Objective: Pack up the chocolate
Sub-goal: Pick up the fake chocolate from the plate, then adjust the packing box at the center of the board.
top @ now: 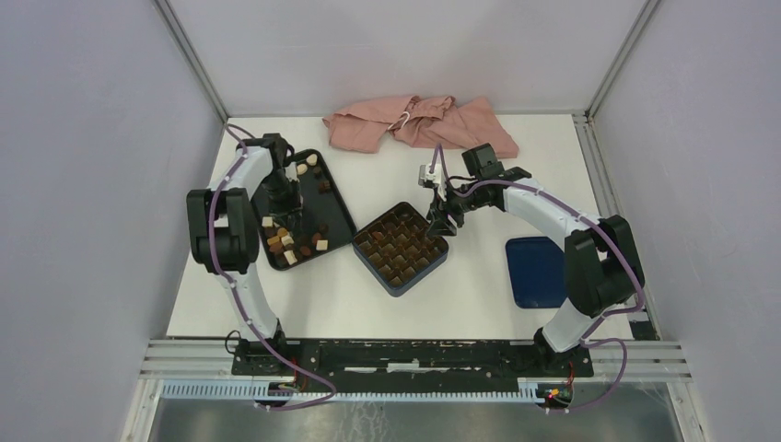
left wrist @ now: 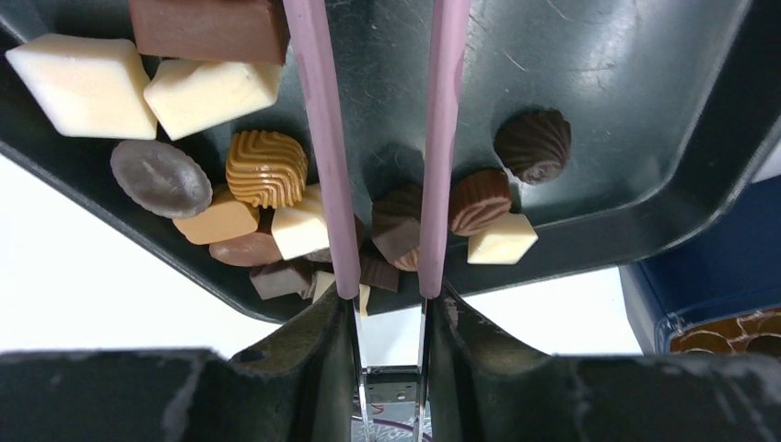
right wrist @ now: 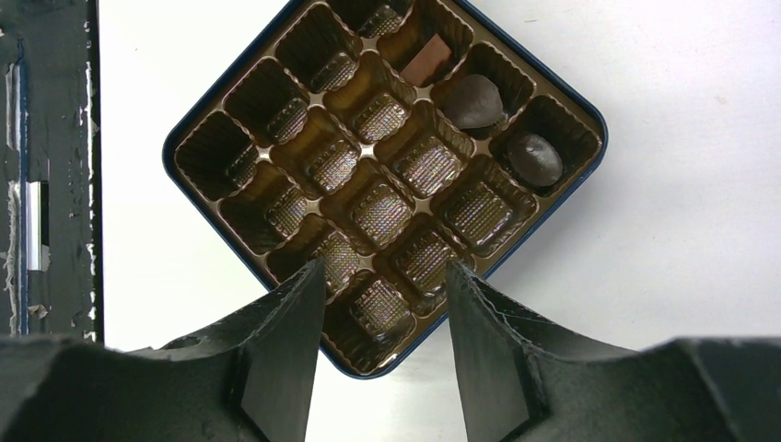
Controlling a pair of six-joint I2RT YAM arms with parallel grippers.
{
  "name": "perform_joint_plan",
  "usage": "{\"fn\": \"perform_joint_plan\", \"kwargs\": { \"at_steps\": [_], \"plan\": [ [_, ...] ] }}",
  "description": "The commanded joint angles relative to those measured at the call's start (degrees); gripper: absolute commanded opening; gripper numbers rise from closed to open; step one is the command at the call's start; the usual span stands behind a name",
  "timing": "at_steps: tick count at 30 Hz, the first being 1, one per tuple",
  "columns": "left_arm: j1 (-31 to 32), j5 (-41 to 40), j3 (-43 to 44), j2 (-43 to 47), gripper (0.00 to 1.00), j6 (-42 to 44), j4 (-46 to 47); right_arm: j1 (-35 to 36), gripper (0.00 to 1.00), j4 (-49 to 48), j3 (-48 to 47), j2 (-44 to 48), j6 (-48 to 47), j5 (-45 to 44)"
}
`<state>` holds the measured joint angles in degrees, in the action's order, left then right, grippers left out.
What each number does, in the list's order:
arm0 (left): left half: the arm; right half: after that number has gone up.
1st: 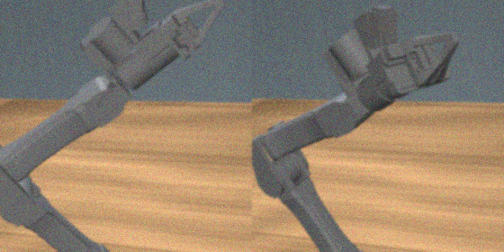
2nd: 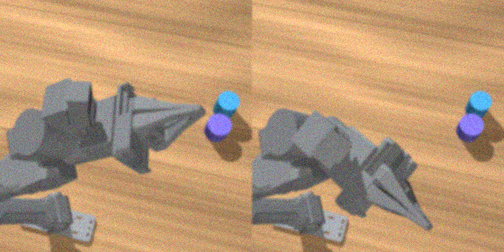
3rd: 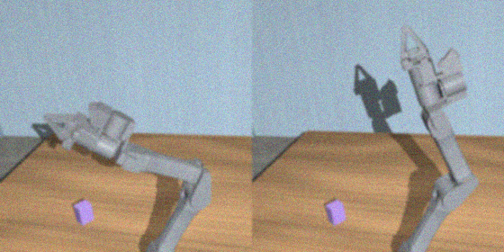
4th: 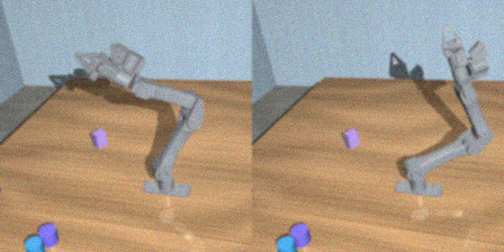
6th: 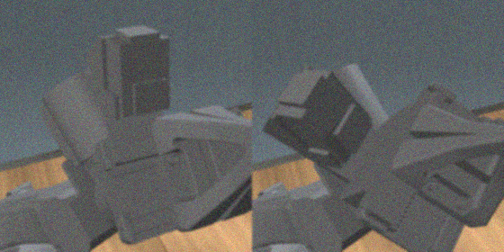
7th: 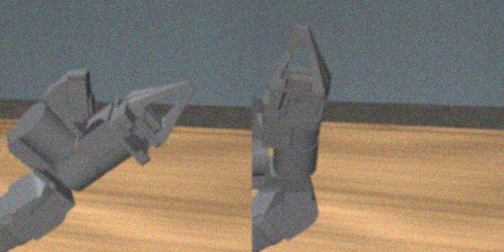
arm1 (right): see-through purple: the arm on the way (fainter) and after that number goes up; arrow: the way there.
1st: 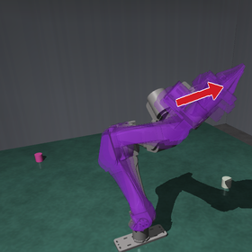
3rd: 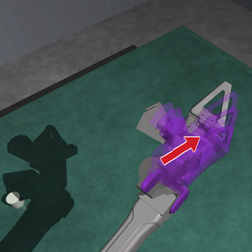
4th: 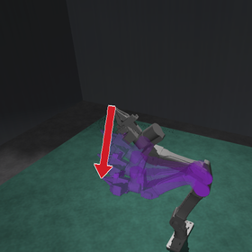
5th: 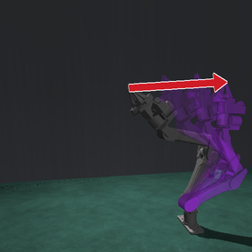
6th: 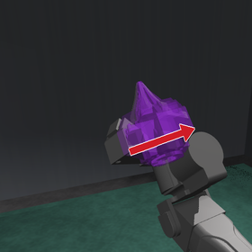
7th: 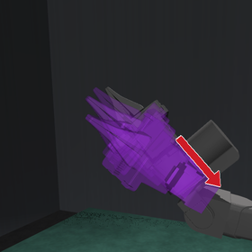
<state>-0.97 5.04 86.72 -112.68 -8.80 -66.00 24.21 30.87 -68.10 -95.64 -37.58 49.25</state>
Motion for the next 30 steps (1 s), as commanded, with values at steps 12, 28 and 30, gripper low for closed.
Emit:
{"fn": "perform_joint_plan", "kwargs": {
  "at_steps": [12, 28, 30],
  "plan": [
    [6.27, 12.87, -20.02, 24.78, 0.03, -2.68, 12.81, -1.91, 0.65, -9.56, 3.16, -1.97, 5.96, -9.74],
    [7.92, 16.88, -26.75, 33.58, 0.03, -3.31, 15.99, 2.22, 0.57, -22.2, 1.11, -8.74, 30.29, -22.28],
    [7.92, 16.93, -27.09, 34.18, 0.03, -3.32, 15.94, 2.49, 0.48, -22.58, 0.68, -9.38, 32.94, -23.24]
  ]
}}
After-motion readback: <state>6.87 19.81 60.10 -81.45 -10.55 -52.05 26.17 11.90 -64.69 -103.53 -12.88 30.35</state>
